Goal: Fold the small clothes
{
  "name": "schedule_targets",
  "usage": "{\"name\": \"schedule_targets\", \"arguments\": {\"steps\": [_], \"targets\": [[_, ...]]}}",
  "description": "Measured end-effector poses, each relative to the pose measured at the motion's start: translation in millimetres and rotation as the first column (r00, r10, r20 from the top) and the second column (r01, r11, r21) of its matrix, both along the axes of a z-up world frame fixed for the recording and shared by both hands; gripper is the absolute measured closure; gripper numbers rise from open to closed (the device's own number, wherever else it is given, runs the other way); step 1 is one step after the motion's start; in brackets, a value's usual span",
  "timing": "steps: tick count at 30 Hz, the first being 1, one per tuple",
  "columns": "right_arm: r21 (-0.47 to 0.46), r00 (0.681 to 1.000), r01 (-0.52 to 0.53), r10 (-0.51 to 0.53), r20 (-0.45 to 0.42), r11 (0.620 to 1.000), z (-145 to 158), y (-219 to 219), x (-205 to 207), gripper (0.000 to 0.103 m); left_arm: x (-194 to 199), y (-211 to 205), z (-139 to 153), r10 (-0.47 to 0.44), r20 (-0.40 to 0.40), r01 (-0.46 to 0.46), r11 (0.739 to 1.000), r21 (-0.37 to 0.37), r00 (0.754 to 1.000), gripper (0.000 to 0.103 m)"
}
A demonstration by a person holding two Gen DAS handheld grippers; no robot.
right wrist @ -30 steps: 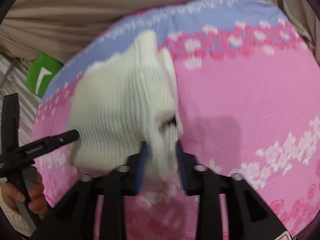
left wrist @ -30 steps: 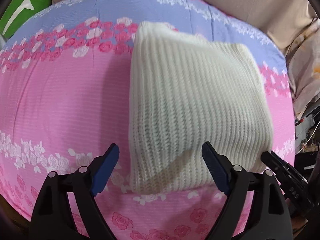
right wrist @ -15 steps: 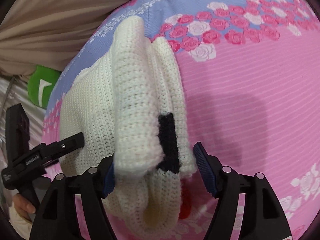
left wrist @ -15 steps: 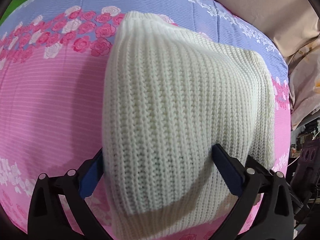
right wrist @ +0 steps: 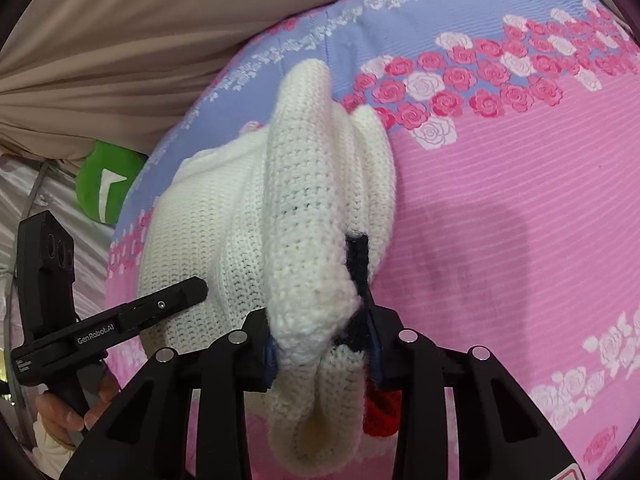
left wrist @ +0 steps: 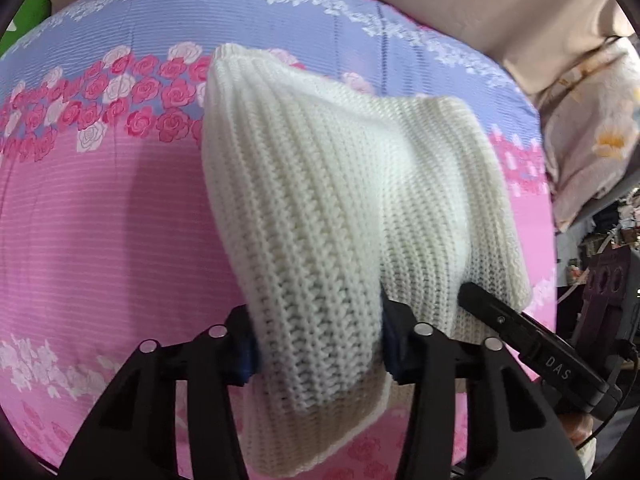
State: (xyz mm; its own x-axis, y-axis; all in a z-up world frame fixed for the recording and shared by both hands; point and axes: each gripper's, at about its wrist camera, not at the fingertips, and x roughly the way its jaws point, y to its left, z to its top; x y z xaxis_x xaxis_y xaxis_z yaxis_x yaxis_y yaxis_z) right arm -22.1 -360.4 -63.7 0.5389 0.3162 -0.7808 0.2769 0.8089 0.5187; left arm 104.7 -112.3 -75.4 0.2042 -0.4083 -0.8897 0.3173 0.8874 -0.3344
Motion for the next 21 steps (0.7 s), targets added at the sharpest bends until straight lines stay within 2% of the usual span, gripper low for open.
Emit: {"name": "schedule_targets", "arguments": {"steps": [5,8,12,15,17,21], "targets": [[0.007,0.999,-0.011,0.011,-0.038,1.0,16.2,4.9,-53.5,0.07,-43.3,11.5,18.7,-0.051,-0.042,0.049,0.997,-0.052,0.998,0.061],[0.017,0.997,0.0,0.001,-0.081,1.0,16.9,8.9,-92.8,0.07,-74.1,24.2,16.2,-0.067,-0.117,0.058,0.995,-0.077,0.991,0.062],[0.0,0.999,0.014,-0.014,-0.041,1.0,48.8,22.2,-126.7,0.071,-101.3,32.8,36.7,-0.098,-0.137,0.083,0.99,-0.114,0.986,0.063],[-0.02,0.999,0.025,-0.024,0.045,0.999,88.5,29.4,-135.0,0.072,-108.0,38.0,73.9,-0.126,-0.077,0.113,0.981,-0.155,0.989,0.064],[-0.051,0.991,0.028,-0.021,0.131,0.998,123.3,36.0,-137.1,0.073,-111.1,47.4,106.1,-0.142,-0.01,0.137,0.972,-0.193,0.99,0.064],[-0.134,0.948,0.042,0.003,0.319,0.99,191.9,56.0,-139.1,0.073,-113.4,65.4,173.3,-0.145,0.176,0.186,0.953,-0.241,0.974,0.064]]}}
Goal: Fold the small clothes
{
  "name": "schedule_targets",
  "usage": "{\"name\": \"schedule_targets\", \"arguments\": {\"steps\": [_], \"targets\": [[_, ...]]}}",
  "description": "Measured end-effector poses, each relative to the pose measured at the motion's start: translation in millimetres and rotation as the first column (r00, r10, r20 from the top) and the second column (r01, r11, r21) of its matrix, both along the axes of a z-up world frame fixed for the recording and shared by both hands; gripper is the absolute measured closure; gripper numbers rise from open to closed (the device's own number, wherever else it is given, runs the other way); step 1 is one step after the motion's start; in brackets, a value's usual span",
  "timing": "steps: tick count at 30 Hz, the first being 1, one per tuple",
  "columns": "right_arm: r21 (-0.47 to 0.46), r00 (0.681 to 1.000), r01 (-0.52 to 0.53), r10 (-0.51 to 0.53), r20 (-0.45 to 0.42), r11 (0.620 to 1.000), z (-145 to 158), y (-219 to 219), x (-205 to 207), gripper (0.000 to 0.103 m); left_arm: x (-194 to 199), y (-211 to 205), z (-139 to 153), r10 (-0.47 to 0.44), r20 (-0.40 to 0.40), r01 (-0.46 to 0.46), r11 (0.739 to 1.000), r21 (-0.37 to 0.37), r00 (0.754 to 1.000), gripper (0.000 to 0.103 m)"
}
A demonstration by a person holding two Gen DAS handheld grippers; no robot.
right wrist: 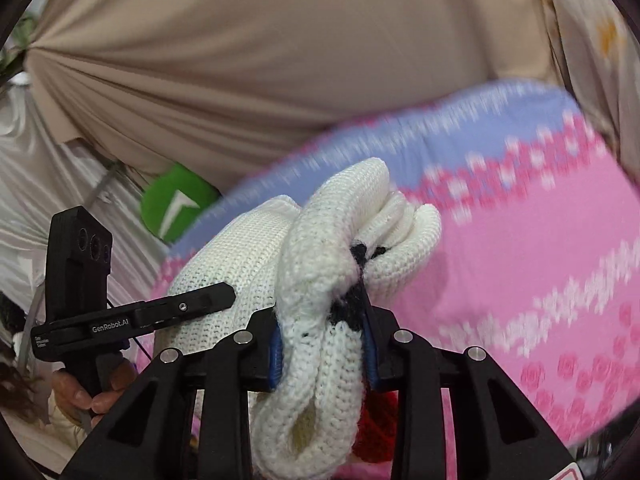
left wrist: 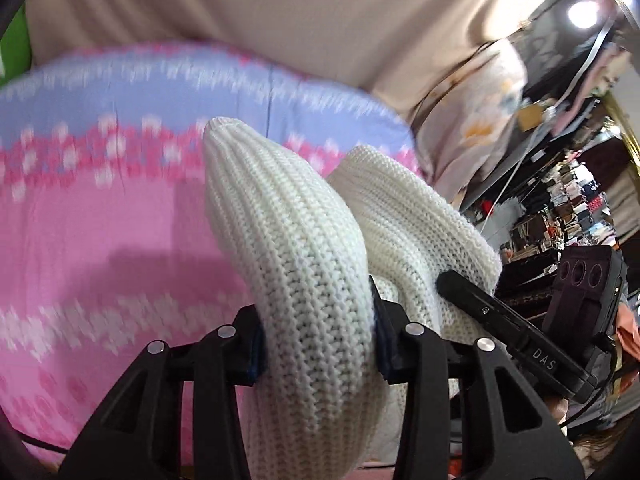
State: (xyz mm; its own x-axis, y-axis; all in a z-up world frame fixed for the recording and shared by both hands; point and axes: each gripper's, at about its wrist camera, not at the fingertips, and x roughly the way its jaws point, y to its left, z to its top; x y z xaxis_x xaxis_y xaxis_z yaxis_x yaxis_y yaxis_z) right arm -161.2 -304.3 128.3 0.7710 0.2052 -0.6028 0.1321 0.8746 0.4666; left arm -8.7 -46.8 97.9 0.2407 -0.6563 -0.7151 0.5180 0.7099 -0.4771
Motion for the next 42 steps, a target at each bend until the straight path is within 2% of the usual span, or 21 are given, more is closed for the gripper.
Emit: {"name": "schedule_targets", "arguments": {"steps": [5,8,10,11,12,13,14,15,16,17,19,20,23,25,27,30,34,36,38,40,42], "targets": [[-0.051,0.972,-0.019,0.03,0.232,0.999,65.8,19.1,14.2,0.073,6.3,37.8,78.2,0.026,0.248,-0.006,0.997,-0.081,0.968,0.064],[-0.043,0.957,-0.04,0.05,0.285,0.998,60.5,10.6,51.0,0.069,34.4,71.4,89.1,0.096,0.302,-0.073,0.993,-0.089,0.948,0.061],[0.0,0.975,-0.049,0.048,0.219,0.999,15.2,-13.4,96.1,0.063,61.1,90.6,70.3,0.143,0.295,-0.135,0.99,-0.049,0.945,0.046],[0.013,0.986,-0.04,0.038,0.16,0.999,-12.7,-26.1,114.1,0.059,76.3,99.5,51.5,0.173,0.286,-0.178,0.984,-0.008,0.942,0.04],[0.019,0.997,-0.03,0.029,0.076,0.999,-48.0,-36.4,134.1,0.059,91.0,107.0,28.7,0.2,0.271,-0.217,0.976,0.035,0.942,0.029],[0.003,0.999,0.016,-0.016,-0.052,1.0,-91.8,-39.8,152.7,0.061,110.9,113.7,-5.6,0.229,0.241,-0.261,0.959,0.108,0.943,0.029],[-0.013,0.985,0.051,-0.052,-0.161,0.999,-126.3,-39.4,161.8,0.069,124.7,121.5,-37.1,0.261,0.202,-0.298,0.938,0.179,0.944,0.03],[-0.013,0.971,0.054,-0.056,-0.233,0.998,-147.7,-39.2,160.3,0.074,133.0,131.8,-64.5,0.287,0.165,-0.32,0.918,0.234,0.944,0.037],[0.016,0.96,0.065,-0.058,-0.273,0.998,-164.9,-42.1,149.4,0.078,136.5,146.7,-91.9,0.327,0.119,-0.348,0.895,0.279,0.937,0.042],[0.044,0.959,0.062,-0.047,-0.278,0.997,-172.3,-43.6,134.6,0.078,134.5,160.6,-108.1,0.347,0.071,-0.353,0.892,0.284,0.935,0.042],[0.002,0.963,0.03,-0.029,-0.27,1.0,-170.7,-38.2,112.0,0.076,122.3,187.6,-122.8,0.377,0.01,-0.369,0.9,0.233,0.926,0.041],[-0.028,0.963,0.005,-0.012,-0.269,1.0,-167.0,-33.4,108.9,0.07,119.4,196.2,-126.3,0.391,-0.007,-0.38,0.899,0.218,0.921,0.041],[-0.059,0.967,-0.005,-0.01,-0.255,0.998,-157.6,-29.2,123.4,0.05,128.0,204.9,-133.4,0.407,-0.073,-0.393,0.907,0.152,0.91,0.033],[-0.051,0.966,0.01,-0.023,-0.257,0.999,-156.8,-32.4,146.8,0.044,141.4,199.3,-137.5,0.403,-0.106,-0.39,0.912,0.125,0.909,0.032],[-0.04,0.962,0.019,-0.03,-0.27,0.999,-159.0,-35.5,172.9,0.043,155.8,191.8,-139.2,0.388,-0.135,-0.38,0.921,0.08,0.912,0.026],[-0.042,0.945,0.027,-0.039,-0.325,0.999,-180.0,-39.1,212.3,0.041,182.8,176.3,-153.6,0.361,-0.169,-0.358,0.932,0.048,0.917,0.026],[-0.021,0.915,0.014,-0.021,-0.402,1.0,-218.5,-36.4,240.4,0.041,209.2,160.5,-188.0,0.363,-0.215,-0.353,0.932,0.086,0.906,0.026],[0.008,0.912,0.012,-0.008,-0.409,1.0,-228.3,-32.9,244.2,0.043,215.9,158.4,-197.8,0.348,-0.226,-0.339,0.938,0.075,0.91,0.028],[-0.008,0.925,-0.003,0.0,-0.38,1.0,-223.7,-26.3,244.1,0.069,218.9,155.4,-196.0,0.312,-0.216,-0.308,0.95,0.053,0.925,0.051],[-0.001,0.948,-0.011,0.01,-0.317,1.0,-202.8,-19.5,238.2,0.078,218.3,151.1,-180.0,0.277,-0.171,-0.272,0.961,0.053,0.946,0.063],[-0.005,0.973,-0.031,0.029,-0.228,1.0,-173.6,-12.1,228.0,0.082,212.9,146.7,-155.3,0.24,-0.113,-0.239,0.971,0.025,0.964,0.066]]}}
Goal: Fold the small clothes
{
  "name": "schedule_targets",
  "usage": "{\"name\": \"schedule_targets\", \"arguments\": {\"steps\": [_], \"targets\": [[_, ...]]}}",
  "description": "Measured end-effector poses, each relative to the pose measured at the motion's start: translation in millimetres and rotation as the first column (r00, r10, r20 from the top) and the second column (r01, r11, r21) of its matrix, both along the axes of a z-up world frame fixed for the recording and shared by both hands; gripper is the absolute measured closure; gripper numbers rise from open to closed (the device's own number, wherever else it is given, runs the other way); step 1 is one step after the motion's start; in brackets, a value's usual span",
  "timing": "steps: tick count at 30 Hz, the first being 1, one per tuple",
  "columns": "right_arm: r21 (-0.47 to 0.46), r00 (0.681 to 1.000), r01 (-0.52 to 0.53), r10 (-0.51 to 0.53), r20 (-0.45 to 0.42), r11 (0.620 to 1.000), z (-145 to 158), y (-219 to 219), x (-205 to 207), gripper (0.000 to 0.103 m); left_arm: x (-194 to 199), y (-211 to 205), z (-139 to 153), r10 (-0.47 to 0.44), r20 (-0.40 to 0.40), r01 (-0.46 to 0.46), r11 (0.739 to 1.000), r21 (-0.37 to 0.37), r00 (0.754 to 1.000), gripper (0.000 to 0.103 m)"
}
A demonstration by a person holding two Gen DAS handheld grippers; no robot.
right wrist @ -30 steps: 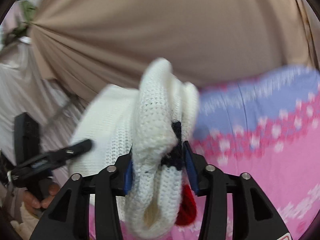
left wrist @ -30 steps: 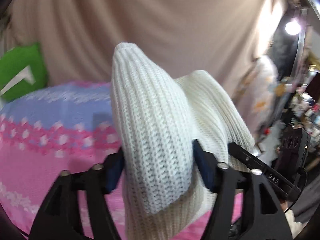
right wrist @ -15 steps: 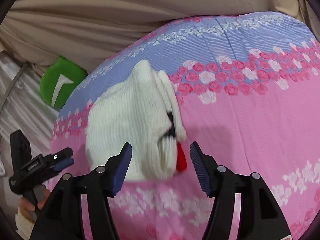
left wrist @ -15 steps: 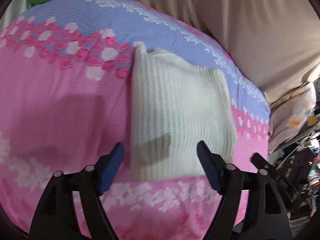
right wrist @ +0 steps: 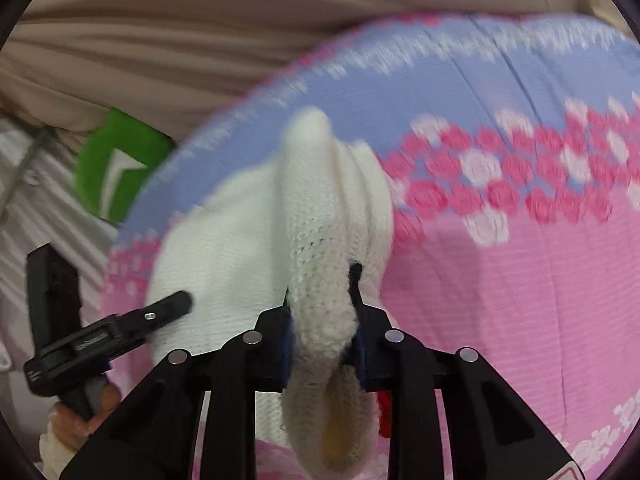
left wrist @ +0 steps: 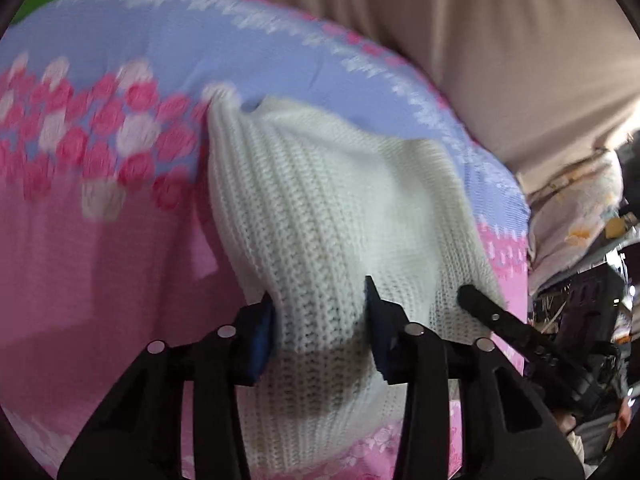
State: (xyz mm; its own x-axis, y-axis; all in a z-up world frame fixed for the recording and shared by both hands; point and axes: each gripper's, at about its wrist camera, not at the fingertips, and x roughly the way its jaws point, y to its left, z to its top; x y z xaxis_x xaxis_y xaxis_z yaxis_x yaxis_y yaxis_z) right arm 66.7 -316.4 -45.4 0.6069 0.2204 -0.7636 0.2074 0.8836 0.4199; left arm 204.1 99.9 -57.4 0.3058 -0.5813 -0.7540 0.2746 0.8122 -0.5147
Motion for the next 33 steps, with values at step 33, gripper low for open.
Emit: {"name": "schedule_targets", "arguments": {"steps": [33], "targets": [[-0.181,0.988,0.006,-0.033,-0.151,0.983,-35.9,-10.2,18.6,0.083,-51.8,-15.5,16.0,0.029,0.12,-0.081,0.891,0.448,0.992,0.052]]}}
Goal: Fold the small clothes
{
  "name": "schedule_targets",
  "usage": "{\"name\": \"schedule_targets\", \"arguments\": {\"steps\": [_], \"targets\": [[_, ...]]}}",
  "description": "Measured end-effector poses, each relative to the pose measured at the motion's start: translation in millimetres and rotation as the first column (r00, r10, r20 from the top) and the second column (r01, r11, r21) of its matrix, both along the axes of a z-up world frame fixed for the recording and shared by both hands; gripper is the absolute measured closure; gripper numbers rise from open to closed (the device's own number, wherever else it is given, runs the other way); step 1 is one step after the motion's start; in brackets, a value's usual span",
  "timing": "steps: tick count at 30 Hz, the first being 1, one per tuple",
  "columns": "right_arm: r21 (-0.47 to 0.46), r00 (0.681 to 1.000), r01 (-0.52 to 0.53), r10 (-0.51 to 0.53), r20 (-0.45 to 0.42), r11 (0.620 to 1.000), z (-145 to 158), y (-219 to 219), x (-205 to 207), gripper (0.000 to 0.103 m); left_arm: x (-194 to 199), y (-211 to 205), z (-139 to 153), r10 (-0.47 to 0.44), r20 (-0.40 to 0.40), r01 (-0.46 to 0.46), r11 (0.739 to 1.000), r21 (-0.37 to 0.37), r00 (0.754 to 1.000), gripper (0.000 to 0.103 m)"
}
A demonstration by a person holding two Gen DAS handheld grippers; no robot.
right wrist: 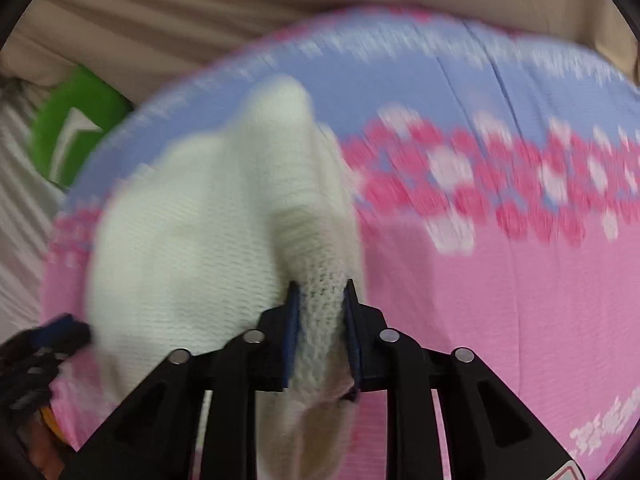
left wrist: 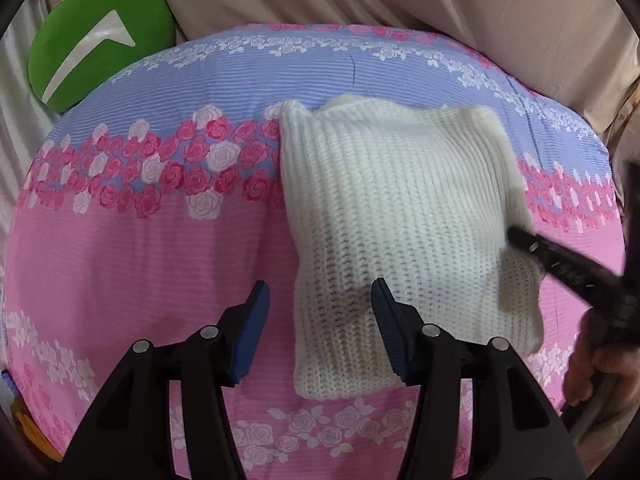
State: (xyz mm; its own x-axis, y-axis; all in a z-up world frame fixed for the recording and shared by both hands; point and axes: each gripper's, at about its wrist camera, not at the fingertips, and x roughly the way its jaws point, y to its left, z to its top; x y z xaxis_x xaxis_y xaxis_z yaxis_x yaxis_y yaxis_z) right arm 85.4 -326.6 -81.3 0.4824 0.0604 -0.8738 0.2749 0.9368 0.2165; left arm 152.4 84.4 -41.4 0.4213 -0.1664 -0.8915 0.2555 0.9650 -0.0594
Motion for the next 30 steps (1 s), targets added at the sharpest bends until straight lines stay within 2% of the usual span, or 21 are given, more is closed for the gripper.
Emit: {"name": "schedule_targets", "arguments": {"steps": [2,4,7,9,10,12,15,17,20,23,27,30], "targets": [[0.036,0.997,0.034,-0.036,0.062,0.999,21.4,-3.2,-15.3,0.081,-2.3,1.2,-2.6,0.007,-0.003,-0.007,1.0,0.011,1.0,0.051],[-0.009,0.993,0.022,-0.021,0.117,1.0,46.9,3.4,-34.2,0.081,-6.4,5.8,-3.1,0.022,-0.006,-0.022,1.0,0.012,1.0,0.049],[-0.045,0.991,-0.031,0.037,0.127,0.998,63.1,16.7,-66.6,0.081,-15.1,13.7,-2.6,0.042,-0.011,-0.042,0.999,0.001,0.999,0.049],[-0.055,0.991,-0.072,0.077,0.106,0.996,58.8,28.0,-85.7,0.084,-22.0,16.8,-2.6,0.048,-0.015,-0.049,0.999,-0.001,0.999,0.049],[-0.073,0.99,-0.093,0.1,0.096,0.993,53.8,34.4,-93.1,0.09,-26.7,17.7,-2.9,0.047,-0.015,-0.047,0.999,-0.006,0.999,0.049],[-0.106,0.99,-0.127,0.133,0.05,0.986,39.4,43.8,-97.0,0.095,-32.3,15.0,-6.2,0.046,-0.015,-0.046,0.999,0.002,0.999,0.048],[-0.163,0.993,-0.115,0.109,-0.045,0.98,-1.8,40.2,-86.7,0.097,-34.3,9.2,-22.3,0.049,-0.035,-0.05,0.999,-0.005,0.998,0.048],[-0.142,0.996,-0.088,0.084,-0.033,0.986,-13.2,29.6,-82.9,0.098,-31.6,5.1,-39.7,0.062,-0.036,-0.061,0.998,0.029,0.997,0.046],[-0.179,0.999,-0.037,0.035,-0.013,0.983,-1.1,23.9,-80.2,0.101,-32.3,5.5,-45.2,0.079,-0.027,-0.078,0.996,0.04,0.997,0.046],[-0.166,0.999,-0.031,0.038,0.036,0.986,22.9,22.4,-95.3,0.101,-44.5,11.4,-26.2,0.08,0.0,-0.08,0.997,0.005,0.997,0.048],[-0.168,0.995,-0.063,0.075,0.069,0.984,42.4,36.0,-130.8,0.099,-67.6,17.9,-7.7,0.09,0.045,-0.089,0.996,-0.023,0.995,0.036],[-0.195,0.994,-0.088,0.1,0.049,0.977,39.7,48.8,-146.0,0.098,-85.2,9.3,-5.0,0.079,0.06,-0.077,0.997,-0.024,0.995,0.035]]}}
